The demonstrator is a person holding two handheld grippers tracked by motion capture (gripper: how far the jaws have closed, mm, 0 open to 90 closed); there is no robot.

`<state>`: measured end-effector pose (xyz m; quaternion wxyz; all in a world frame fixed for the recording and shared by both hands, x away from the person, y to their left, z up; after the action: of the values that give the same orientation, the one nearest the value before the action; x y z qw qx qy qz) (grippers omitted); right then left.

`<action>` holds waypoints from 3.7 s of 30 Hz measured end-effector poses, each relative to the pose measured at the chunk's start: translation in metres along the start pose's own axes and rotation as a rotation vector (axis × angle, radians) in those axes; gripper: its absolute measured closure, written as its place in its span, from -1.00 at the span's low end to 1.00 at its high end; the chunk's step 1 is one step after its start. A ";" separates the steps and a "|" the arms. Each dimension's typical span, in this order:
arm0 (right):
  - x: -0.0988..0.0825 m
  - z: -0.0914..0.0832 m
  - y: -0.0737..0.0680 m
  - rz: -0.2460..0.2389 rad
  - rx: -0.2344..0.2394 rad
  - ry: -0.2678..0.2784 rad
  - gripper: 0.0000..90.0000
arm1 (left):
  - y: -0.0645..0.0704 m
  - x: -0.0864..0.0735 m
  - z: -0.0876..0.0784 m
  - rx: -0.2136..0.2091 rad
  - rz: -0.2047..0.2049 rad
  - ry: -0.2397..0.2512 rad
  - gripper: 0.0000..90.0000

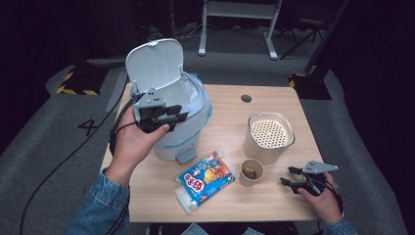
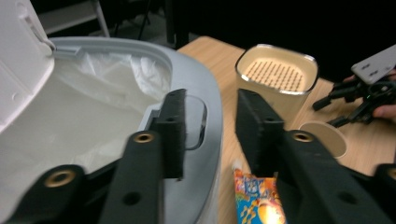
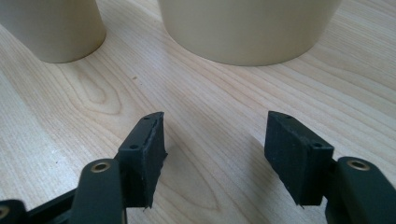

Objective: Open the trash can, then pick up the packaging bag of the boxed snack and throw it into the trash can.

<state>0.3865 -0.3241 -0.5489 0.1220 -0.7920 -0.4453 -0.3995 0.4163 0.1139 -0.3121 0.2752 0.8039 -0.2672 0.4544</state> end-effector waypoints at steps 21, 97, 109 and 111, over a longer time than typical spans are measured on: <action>0.000 0.000 0.000 0.000 0.000 0.000 -0.14 | 0.029 -0.029 -0.021 -0.162 0.032 0.033 -0.06; 0.000 0.000 0.000 0.000 -0.007 0.001 -0.13 | 0.012 -0.143 0.058 -0.273 -0.094 -0.174 0.99; 0.000 0.000 0.000 0.001 -0.006 0.001 -0.13 | 0.020 -0.109 0.031 -0.318 -0.039 -0.016 0.99; 0.000 0.000 0.000 0.001 -0.006 0.001 -0.13 | 0.022 -0.101 0.027 -0.314 -0.033 0.009 0.99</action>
<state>0.3863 -0.3238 -0.5488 0.1200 -0.7925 -0.4435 -0.4011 0.3718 0.0982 -0.4080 0.4061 0.7532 -0.3207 0.4060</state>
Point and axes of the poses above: each handheld gripper's, and its own axes: z roughly forward along the jaws, x roughly out of its top, y roughly to its right, the point moved 7 cm from there along z, roughly forward along the jaws, and after that the axes turned 12 degrees about -z, right-handed, at the moved point
